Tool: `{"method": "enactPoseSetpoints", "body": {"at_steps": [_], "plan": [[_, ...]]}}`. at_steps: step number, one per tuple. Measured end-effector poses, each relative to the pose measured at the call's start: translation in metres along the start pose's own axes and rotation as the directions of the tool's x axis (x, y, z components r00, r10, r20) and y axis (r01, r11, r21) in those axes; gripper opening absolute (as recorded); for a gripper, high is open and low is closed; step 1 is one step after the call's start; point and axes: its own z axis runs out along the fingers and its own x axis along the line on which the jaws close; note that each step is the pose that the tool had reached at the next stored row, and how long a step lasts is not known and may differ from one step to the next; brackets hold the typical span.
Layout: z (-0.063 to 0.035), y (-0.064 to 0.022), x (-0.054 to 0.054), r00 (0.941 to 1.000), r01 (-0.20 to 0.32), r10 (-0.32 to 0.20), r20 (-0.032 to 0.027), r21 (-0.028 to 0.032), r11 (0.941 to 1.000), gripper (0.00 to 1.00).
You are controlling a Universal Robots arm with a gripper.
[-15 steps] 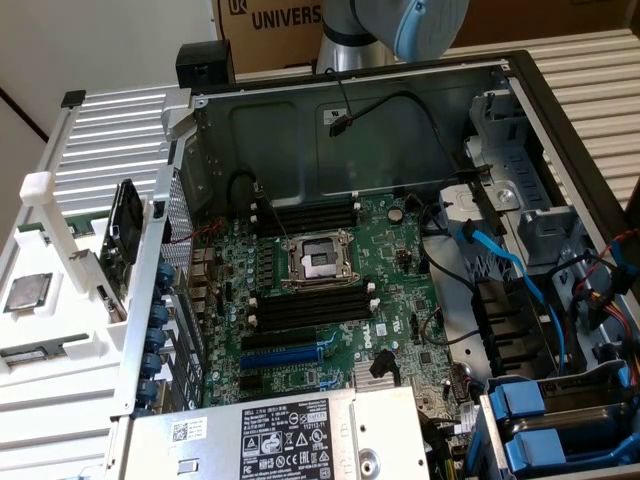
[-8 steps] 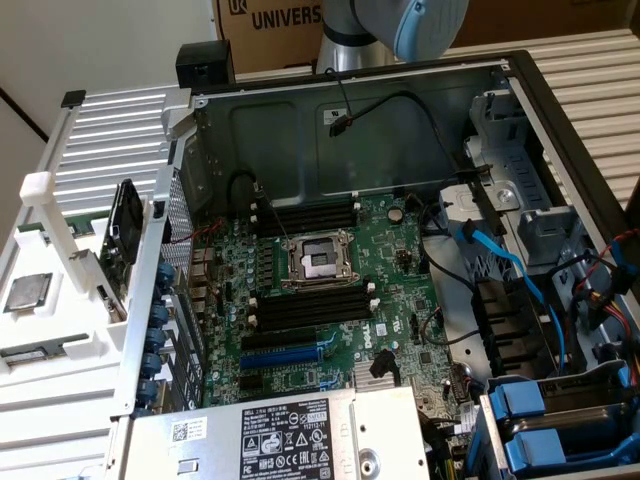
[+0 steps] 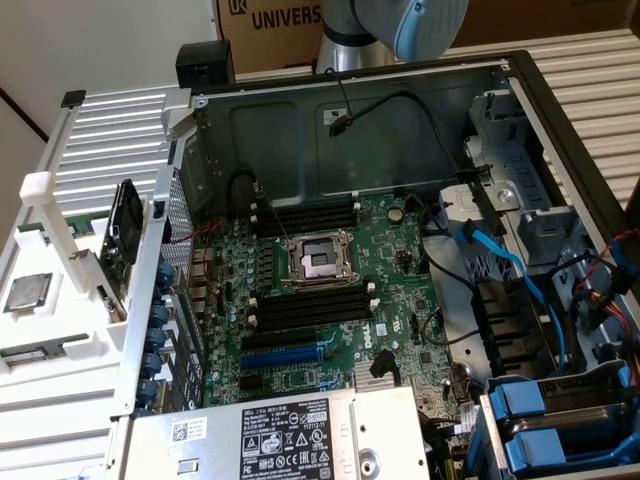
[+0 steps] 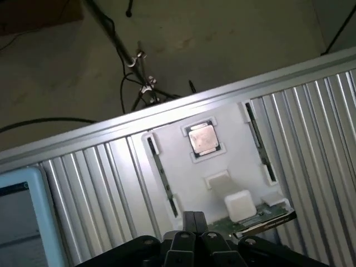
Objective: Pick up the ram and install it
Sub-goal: 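Pick up the ram and move it above insertion slot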
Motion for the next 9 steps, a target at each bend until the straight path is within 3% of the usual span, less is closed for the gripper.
{"method": "enactPoseSetpoints", "body": {"at_steps": [4,9], "plan": [[0.0000,0.0000,0.0000,0.9977,0.068,-0.068,0.0019,0.0049,0.9977,0.11],[0.0000,-0.0002,-0.0001,0.9888,0.149,-0.149,0.0027,0.0071,0.9888,0.11]]}}
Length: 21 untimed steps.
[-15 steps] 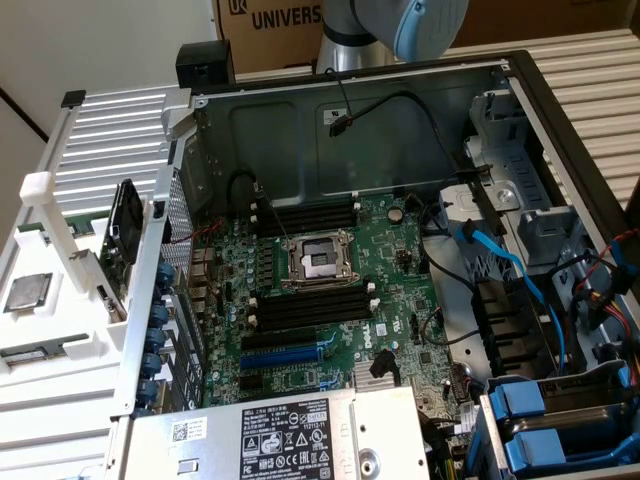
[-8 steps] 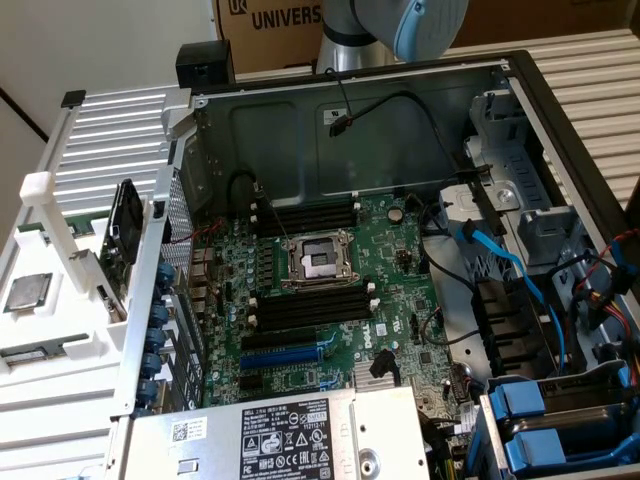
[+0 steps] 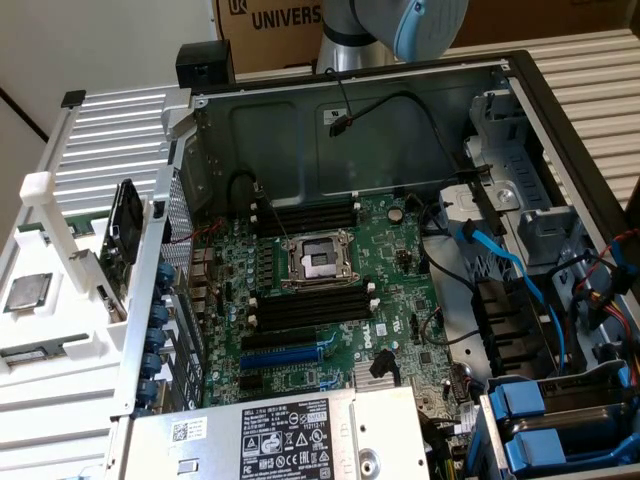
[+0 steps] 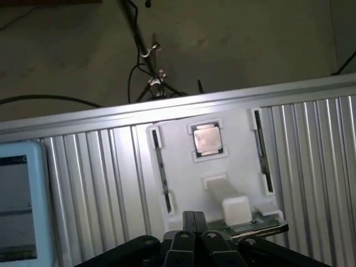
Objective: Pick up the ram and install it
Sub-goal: 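Pick up the ram and move it above insertion slot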
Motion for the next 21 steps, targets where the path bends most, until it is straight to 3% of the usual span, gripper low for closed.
{"method": "enactPoseSetpoints", "body": {"at_steps": [6,12,17,21], "plan": [[0.0000,-0.0007,0.0000,0.9980,0.063,-0.063,0.0008,-0.0005,0.9980,0.11],[0.0000,-0.0008,0.0000,0.9969,0.079,-0.079,0.0006,-0.0009,0.9969,0.11],[0.0030,-0.0008,0.0000,0.9913,0.132,-0.132,0.0011,-0.0014,0.9913,0.11],[0.0039,-0.0006,0.0004,0.9900,0.141,-0.141,0.0013,-0.0016,0.9900,0.11]]}}
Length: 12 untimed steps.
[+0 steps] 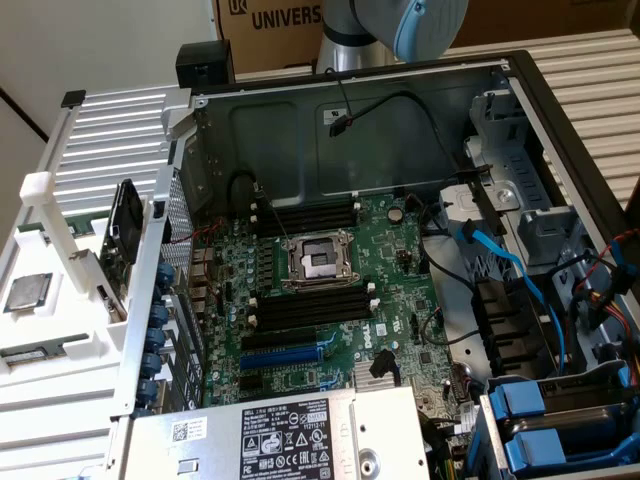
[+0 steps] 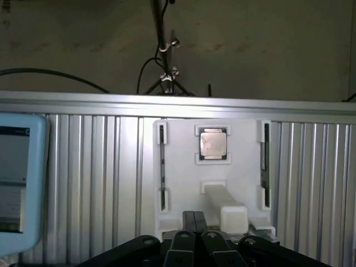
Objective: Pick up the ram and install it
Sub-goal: 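Pick up the ram and move it above insertion slot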
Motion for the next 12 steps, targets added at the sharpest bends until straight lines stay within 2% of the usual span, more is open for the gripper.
{"method": "enactPoseSetpoints", "body": {"at_steps": [3,12], "plan": [[0.0033,0.0018,0.000,1.0000,0.000,0.000,0.0001,0.0001,1.0000,0.11],[0.0215,0.0056,0.001,1.0000,0.000,0.000,0.0001,-0.0004,1.0000,0.11]]}}
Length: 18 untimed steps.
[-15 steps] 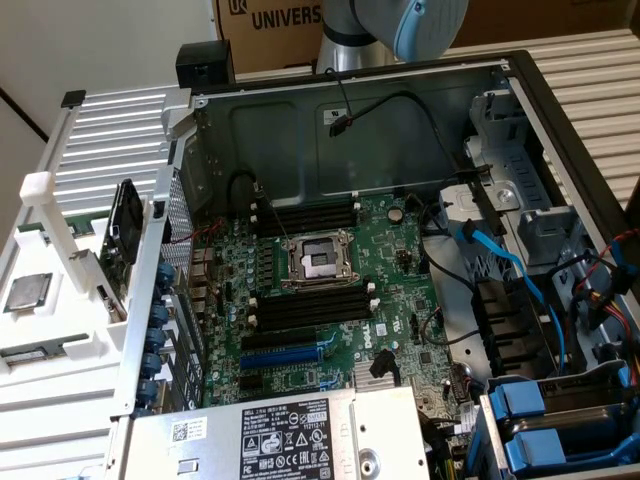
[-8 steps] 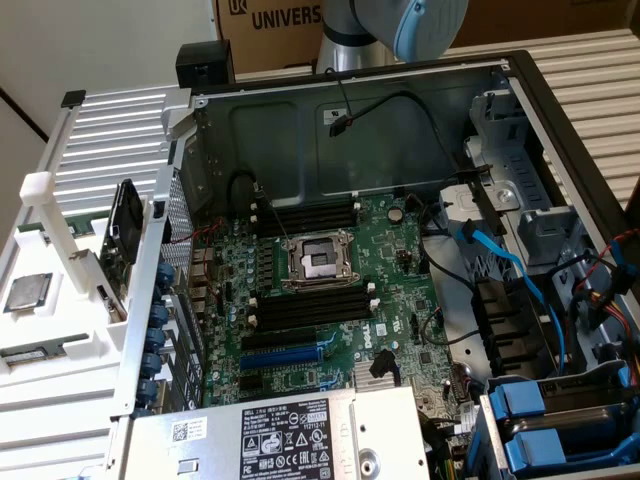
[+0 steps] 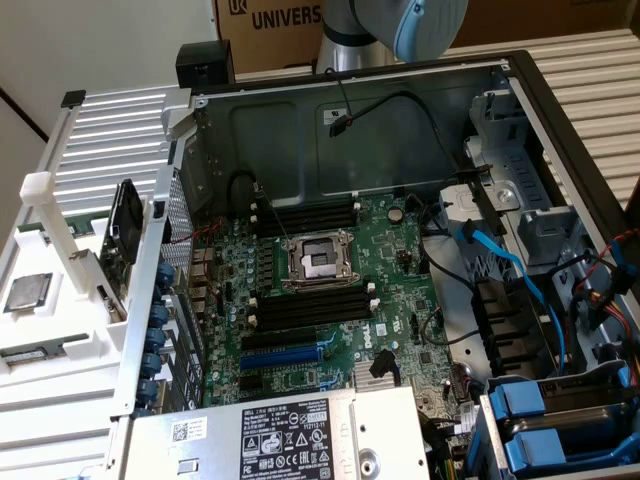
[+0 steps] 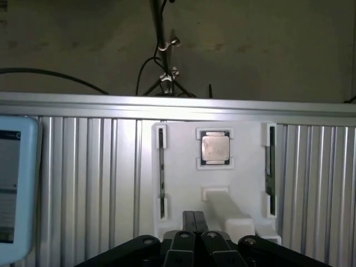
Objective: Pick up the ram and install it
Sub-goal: 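Pick up the ram and move it above insertion slot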
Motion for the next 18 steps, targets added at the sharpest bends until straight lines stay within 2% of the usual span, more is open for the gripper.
{"method": "enactPoseSetpoints", "body": {"at_steps": [5,12,18], "plan": [[0.0091,0.0005,0.004,1.0000,0.000,0.000,0.0001,-0.0012,1.0000,0.11],[0.0217,0.0008,0.016,1.0000,0.000,0.000,0.0011,-0.0015,1.0000,0.11],[0.0325,0.0010,0.018,1.0000,0.000,0.000,0.0009,-0.0018,1.0000,0.11]]}}
